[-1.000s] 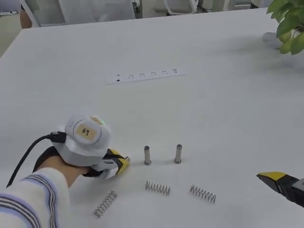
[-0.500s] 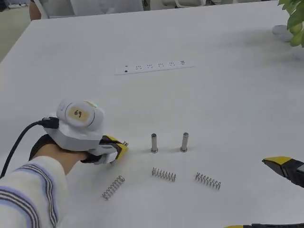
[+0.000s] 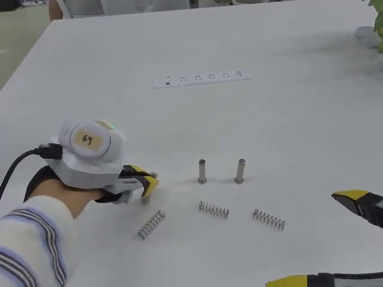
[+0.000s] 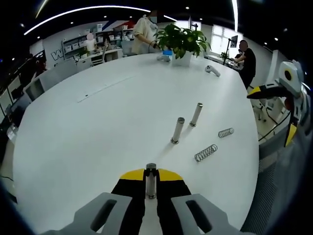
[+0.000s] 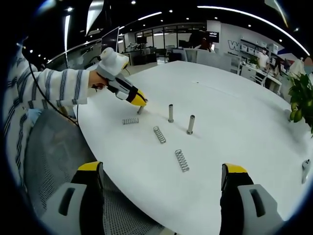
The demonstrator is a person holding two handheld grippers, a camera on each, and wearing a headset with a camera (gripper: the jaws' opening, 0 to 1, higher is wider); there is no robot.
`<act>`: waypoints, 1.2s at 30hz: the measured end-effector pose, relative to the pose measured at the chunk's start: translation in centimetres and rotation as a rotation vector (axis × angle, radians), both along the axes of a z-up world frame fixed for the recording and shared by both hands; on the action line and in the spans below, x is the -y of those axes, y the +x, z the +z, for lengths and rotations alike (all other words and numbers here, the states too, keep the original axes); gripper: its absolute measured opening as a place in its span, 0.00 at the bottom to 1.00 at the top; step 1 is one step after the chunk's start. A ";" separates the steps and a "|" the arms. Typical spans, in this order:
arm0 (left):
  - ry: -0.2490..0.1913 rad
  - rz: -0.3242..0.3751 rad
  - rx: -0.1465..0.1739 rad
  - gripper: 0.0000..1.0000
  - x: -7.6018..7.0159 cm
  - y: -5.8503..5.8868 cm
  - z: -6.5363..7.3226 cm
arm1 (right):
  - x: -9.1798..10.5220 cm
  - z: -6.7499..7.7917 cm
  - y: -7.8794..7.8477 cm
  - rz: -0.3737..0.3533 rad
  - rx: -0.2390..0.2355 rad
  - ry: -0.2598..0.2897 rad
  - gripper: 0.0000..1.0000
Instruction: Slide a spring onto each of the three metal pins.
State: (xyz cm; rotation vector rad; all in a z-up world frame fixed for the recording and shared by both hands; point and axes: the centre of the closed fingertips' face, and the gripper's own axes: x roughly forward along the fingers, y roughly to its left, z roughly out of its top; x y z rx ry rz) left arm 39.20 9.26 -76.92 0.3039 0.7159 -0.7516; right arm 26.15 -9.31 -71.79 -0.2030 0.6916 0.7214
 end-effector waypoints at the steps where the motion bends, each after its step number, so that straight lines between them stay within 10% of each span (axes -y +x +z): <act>1: -0.003 0.000 0.004 0.00 0.1 -0.1 0.2 | 0.0 0.0 0.0 0.001 0.001 -0.001 1.00; 36: -0.031 -0.009 0.018 0.00 2.6 1.1 0.5 | -0.4 -0.6 -0.6 0.015 -0.026 0.013 0.99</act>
